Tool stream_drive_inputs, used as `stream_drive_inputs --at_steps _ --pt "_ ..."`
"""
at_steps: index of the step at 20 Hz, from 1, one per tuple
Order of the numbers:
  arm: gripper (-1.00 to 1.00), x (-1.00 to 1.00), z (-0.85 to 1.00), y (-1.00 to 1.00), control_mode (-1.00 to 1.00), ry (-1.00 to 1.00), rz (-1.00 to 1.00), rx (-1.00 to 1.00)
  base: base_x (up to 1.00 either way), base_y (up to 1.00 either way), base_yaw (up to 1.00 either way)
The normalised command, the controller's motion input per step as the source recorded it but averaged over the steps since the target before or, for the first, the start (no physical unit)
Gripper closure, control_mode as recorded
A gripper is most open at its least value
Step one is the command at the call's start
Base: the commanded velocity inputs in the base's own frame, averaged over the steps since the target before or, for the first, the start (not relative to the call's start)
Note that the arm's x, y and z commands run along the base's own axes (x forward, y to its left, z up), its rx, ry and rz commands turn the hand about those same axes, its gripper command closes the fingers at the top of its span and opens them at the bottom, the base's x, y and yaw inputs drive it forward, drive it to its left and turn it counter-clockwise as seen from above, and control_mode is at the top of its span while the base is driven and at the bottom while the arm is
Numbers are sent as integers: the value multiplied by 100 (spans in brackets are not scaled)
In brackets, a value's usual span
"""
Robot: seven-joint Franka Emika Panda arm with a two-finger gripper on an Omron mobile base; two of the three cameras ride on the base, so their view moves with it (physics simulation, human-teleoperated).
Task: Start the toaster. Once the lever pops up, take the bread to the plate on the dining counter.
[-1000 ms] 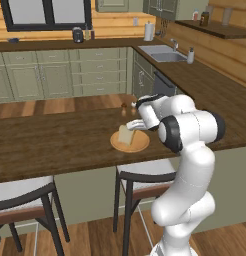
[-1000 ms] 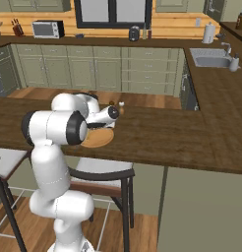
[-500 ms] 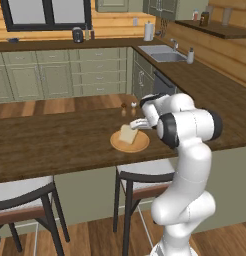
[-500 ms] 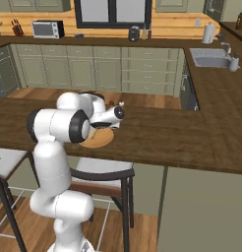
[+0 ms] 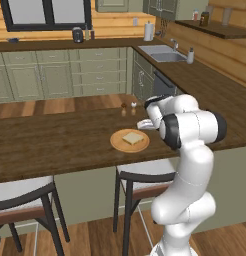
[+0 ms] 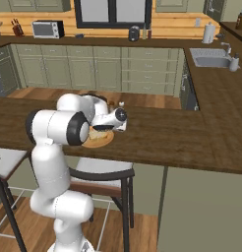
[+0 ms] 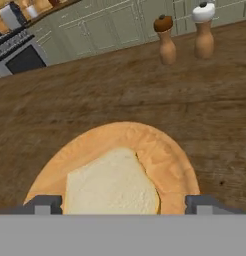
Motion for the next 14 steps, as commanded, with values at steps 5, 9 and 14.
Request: stream_drive_inputs --at_steps 5,9,14 --pt "-100 -40 24 -23 -100 -3 -19 -14 0 0 0" --pt "-100 -99 98 0 -100 -20 -13 -12 0 0 0" --pt "-100 -94 100 0 -100 -16 -10 -8 0 0 0"
